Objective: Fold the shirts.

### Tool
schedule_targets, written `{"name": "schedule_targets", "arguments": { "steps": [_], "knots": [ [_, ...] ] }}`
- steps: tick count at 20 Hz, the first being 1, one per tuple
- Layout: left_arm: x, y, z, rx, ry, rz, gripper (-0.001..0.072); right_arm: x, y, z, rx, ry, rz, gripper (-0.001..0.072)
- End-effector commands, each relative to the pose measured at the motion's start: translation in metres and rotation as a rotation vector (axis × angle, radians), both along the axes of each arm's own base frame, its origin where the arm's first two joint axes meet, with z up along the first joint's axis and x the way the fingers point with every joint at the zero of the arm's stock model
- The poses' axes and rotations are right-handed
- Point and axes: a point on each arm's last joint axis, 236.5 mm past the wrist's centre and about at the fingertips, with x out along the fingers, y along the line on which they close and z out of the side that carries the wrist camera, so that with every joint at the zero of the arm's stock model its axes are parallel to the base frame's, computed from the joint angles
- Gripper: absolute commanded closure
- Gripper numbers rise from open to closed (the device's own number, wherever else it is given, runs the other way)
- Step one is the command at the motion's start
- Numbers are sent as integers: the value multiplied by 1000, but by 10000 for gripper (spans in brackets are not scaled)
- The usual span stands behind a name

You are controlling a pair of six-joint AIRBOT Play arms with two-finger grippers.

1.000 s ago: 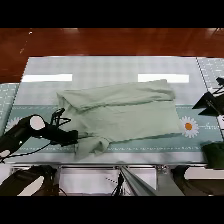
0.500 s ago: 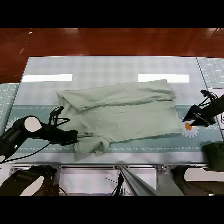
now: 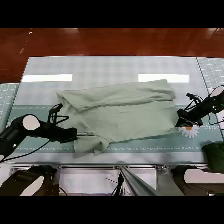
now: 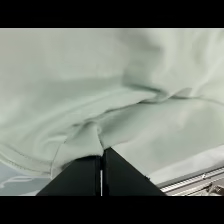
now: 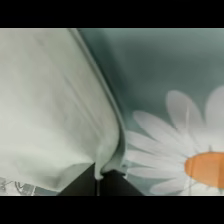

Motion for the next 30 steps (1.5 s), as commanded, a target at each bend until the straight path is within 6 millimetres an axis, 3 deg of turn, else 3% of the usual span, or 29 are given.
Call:
{"name": "schedule_targets", "arguments": {
  "steps": [1, 3, 6, 8, 11, 14, 18, 20, 25, 26, 27, 28, 29, 30],
  "knots": [
    [27, 10, 24, -3, -78, -14, 689, 10, 3, 11, -12, -67, 35, 687],
    [60, 22, 58, -9, -178, -5, 689, 42, -2, 37, -39, -215, 22, 687],
    [118, 48, 120, -7, -366, 96, 689, 110, 9, 91, 2, -493, -86, 688],
    [143, 51, 141, -43, -454, 123, 689, 150, 19, 117, 31, -631, -141, 688],
    [168, 43, 122, -105, -430, 177, 689, 195, 35, 124, -29, -772, -134, 688],
    [187, 44, 95, -138, -374, 198, 689, 230, 31, 119, -71, -847, -247, 688],
    [226, 63, 86, -134, -361, 233, 688, 239, 25, 87, -82, -810, -280, 688],
    [242, 62, 77, -149, -342, 239, 688, 238, 27, 67, -74, -764, -283, 688],
    [255, 57, 33, -188, -234, 271, 665, 232, 29, 33, -65, -687, -280, 687],
    [254, 57, 26, -189, -215, 270, 621, 231, 29, 31, -67, -685, -276, 684],
    [251, 57, 21, -191, -196, 268, 542, 232, 28, 31, -71, -693, -269, 616],
    [248, 59, 20, -190, -184, 266, 453, 233, 26, 34, -76, -705, -260, 439],
    [246, 65, 20, -191, -176, 270, 304, 233, 22, 38, -87, -726, -231, 319],
    [241, 69, 23, -203, -155, 270, 183, 233, 13, 46, -106, -751, -202, 283]
  ]
}}
